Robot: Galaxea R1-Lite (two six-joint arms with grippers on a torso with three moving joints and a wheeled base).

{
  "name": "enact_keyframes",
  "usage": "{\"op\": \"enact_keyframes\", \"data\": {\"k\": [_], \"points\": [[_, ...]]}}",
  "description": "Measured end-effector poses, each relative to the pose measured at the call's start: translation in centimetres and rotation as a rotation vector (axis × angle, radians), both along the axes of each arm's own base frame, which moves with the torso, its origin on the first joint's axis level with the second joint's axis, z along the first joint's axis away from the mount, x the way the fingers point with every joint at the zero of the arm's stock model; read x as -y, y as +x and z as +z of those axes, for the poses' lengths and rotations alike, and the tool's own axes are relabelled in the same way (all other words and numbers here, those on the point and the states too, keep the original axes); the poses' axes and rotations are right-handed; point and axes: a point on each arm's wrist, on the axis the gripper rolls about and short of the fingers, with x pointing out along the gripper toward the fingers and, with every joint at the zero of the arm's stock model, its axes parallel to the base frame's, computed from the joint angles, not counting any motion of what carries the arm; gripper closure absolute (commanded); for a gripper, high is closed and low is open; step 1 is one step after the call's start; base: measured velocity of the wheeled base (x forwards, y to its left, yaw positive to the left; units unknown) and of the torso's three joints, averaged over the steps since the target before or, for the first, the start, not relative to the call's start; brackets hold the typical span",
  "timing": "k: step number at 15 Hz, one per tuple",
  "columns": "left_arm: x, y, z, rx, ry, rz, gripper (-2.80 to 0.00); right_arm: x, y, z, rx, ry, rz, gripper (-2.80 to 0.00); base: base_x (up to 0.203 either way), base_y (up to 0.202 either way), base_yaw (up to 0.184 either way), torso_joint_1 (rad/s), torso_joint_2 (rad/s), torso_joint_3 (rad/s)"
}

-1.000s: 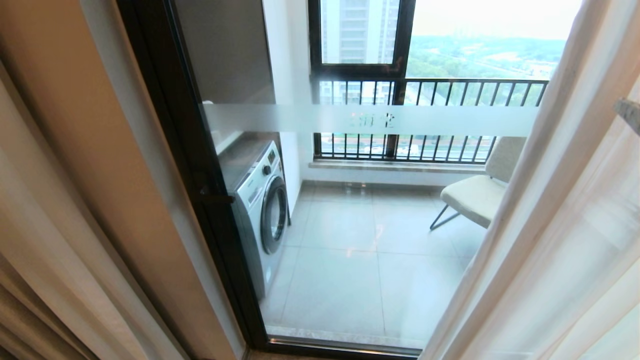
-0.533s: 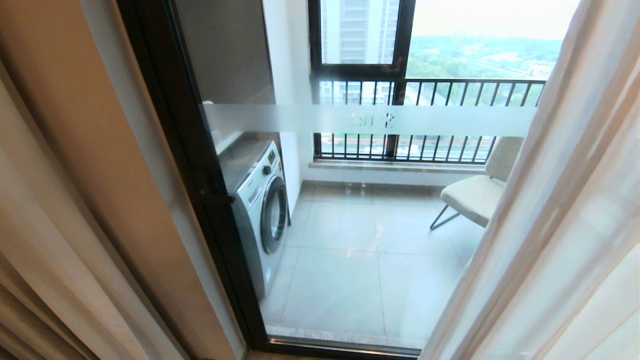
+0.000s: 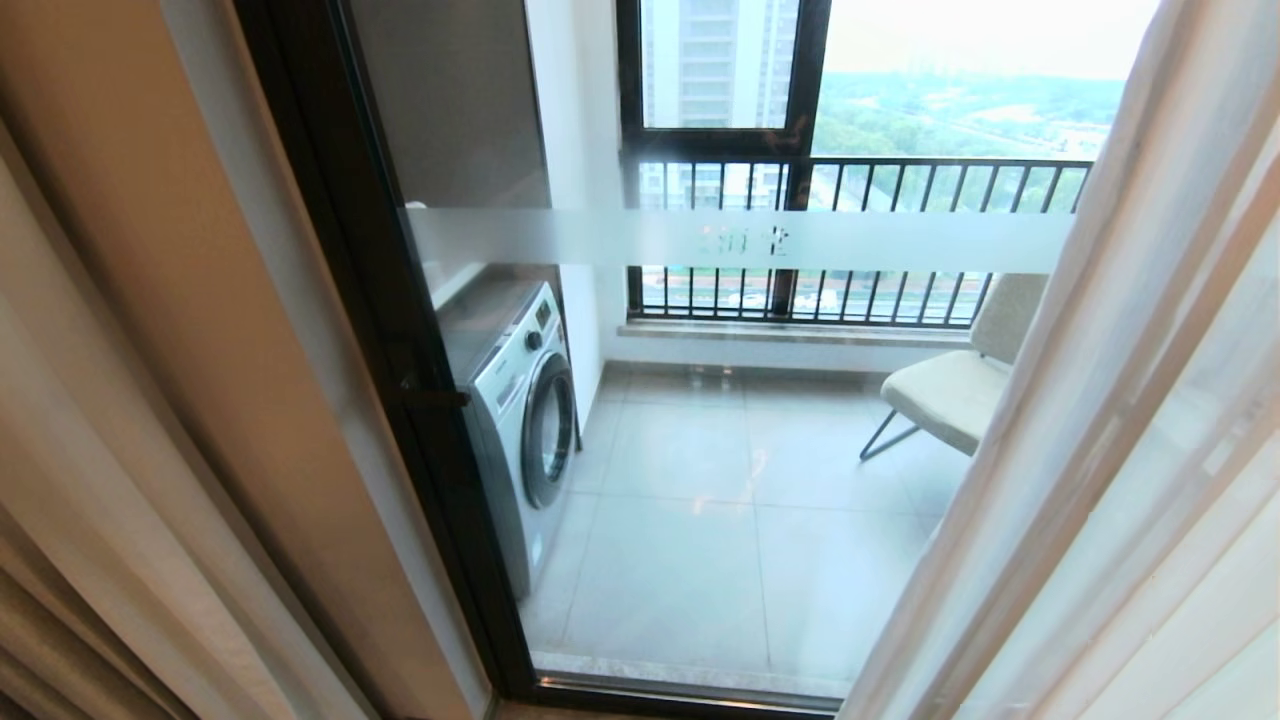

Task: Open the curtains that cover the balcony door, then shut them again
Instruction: Close the inner curtains on both sides

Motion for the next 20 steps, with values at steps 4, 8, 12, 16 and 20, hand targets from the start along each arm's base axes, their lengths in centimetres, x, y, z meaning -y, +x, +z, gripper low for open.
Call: {"op": "enact_keyframes", "data": {"k": [4,8,12,16,20], "points": [[0.0,0.0,0.0,0.000,0.000,0.000,0.00,0.1,-1.7,-3.4,-0.055,0.015,-0.008,0.00,0.000,0.000,0.000,0.000,0.00,0.000],[0.0,0.0,0.0,0.000,0.000,0.000,0.00,0.2,-4.4,-7.9,-0.132,0.036,0.001,0.00,0.000,0.000,0.000,0.000,0.00,0.000],[0.0,0.0,0.0,0.000,0.000,0.000,0.00,0.3,-7.5,-11.2,-0.208,0.080,0.013,0.00,0.000,0.000,0.000,0.000,0.00,0.000],[0.0,0.0,0.0,0.000,0.000,0.000,0.00,0.1,-9.4,-14.3,-0.231,0.083,0.084,0.00,0.000,0.000,0.000,0.000,0.00,0.000],[0.0,0.0,0.0,0.000,-0.001,0.001,0.00,-0.2,-10.8,-16.5,-0.191,0.082,0.207,0.00,0.000,0.000,0.000,0.000,0.00,0.000]]}}
